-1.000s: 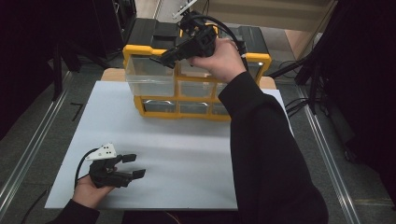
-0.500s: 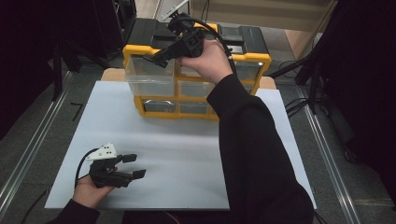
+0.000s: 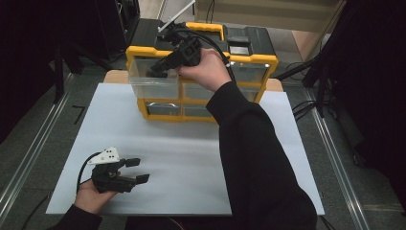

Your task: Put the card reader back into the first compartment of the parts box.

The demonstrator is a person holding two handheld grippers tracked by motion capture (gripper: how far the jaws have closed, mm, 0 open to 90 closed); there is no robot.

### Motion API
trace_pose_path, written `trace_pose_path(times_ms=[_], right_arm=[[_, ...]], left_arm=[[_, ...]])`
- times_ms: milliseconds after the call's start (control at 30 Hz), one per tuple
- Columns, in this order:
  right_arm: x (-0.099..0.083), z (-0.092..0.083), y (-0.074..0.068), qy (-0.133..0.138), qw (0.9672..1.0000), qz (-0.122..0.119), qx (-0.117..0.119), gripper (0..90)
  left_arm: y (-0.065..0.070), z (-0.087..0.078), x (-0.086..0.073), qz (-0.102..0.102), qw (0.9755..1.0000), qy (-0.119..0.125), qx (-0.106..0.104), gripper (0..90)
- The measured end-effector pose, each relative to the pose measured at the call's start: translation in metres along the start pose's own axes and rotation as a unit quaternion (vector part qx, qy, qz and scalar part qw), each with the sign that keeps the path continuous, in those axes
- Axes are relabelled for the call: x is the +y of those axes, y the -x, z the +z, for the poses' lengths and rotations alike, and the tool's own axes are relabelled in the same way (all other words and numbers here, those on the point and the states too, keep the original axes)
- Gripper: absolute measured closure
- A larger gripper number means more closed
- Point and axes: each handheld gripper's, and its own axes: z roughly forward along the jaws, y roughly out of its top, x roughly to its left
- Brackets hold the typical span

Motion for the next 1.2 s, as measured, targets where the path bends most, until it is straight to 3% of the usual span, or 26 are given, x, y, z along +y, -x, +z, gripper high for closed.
trace_pose_path(times_ms=[300, 633, 800, 967, 1200], right_arm=[[-0.01, -0.03, -0.002, 0.039, 0.9992, 0.012, -0.003, 50.8], [-0.039, -0.063, -0.006, 0.053, 0.9982, 0.028, 0.004, 44.9], [-0.056, -0.069, -0.01, 0.059, 0.9981, 0.019, 0.003, 40.6], [-0.072, -0.074, -0.011, 0.059, 0.9977, 0.032, 0.007, 37.3], [-0.093, -0.066, -0.017, 0.056, 0.9978, 0.032, 0.015, 28.8]], left_arm=[[0.0, 0.001, 0.0, 0.0, 1.0, -0.001, -0.002, 26.2], [0.0, 0.002, 0.0, -0.002, 1.0, -0.004, 0.0, 26.2], [0.0, 0.002, 0.0, -0.002, 1.0, -0.005, 0.0, 26.2], [0.0, 0.003, 0.0, -0.002, 1.0, -0.006, 0.0, 26.2], [0.0, 0.003, 0.0, -0.002, 1.0, -0.006, 0.001, 26.2]])
